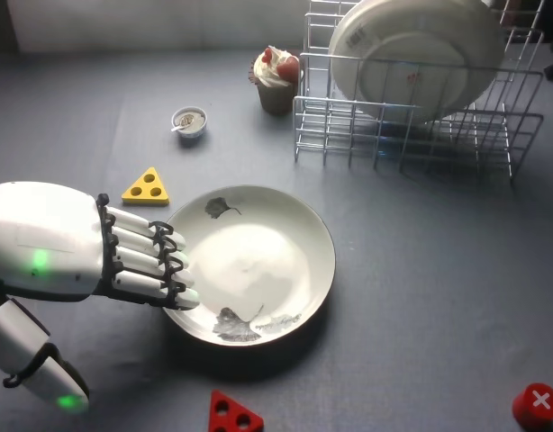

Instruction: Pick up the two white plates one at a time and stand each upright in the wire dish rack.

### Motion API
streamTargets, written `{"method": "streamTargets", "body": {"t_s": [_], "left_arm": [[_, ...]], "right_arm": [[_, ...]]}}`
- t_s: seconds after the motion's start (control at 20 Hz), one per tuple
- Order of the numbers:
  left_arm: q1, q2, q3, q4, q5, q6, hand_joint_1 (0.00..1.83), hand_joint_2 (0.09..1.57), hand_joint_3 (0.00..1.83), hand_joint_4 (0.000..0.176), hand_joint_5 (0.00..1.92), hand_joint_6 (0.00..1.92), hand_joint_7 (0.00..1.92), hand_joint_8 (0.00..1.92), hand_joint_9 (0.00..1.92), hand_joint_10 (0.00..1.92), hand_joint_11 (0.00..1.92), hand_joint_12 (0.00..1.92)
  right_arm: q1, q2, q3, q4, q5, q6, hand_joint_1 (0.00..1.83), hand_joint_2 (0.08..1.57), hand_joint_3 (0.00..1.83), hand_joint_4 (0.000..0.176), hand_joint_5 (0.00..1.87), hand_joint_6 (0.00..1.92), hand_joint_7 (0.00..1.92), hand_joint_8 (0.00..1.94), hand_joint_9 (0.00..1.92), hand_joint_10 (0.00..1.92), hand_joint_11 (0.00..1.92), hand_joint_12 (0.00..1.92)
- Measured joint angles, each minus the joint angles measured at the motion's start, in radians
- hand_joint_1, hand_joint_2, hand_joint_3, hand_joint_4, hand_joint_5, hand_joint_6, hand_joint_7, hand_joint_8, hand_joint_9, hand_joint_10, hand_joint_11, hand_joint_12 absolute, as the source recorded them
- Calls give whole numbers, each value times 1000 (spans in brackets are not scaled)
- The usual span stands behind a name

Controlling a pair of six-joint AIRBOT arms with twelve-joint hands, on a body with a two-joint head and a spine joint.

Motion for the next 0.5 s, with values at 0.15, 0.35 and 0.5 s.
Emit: {"method": "streamTargets", "body": {"t_s": [0.15, 0.35, 0.5], "left_arm": [[13, 0, 0, 14, 16, 2, 24, 987, 0, 0, 105, 0, 162, 0, 158, 1, 161, 7], [21, -4, 1, 12, 29, 2, 22, 986, 0, 0, 127, 6, 188, 7, 180, 6, 180, 14], [29, -6, 0, 18, 35, 2, 4, 989, 1, 0, 117, 3, 184, 1, 181, 3, 172, 9]], "right_arm": [[-2, 7, 3, -1, 10, -56, 647, 909, 0, 33, 216, 0, 303, 6, 331, 8, 280, 1], [14, 24, -20, -40, 0, -134, 668, 850, 0, 1, 170, 0, 269, 0, 311, 0, 293, 6], [32, 35, -48, -136, 1, -135, 582, 872, 0, 0, 106, 0, 185, 0, 212, 0, 223, 1]]}}
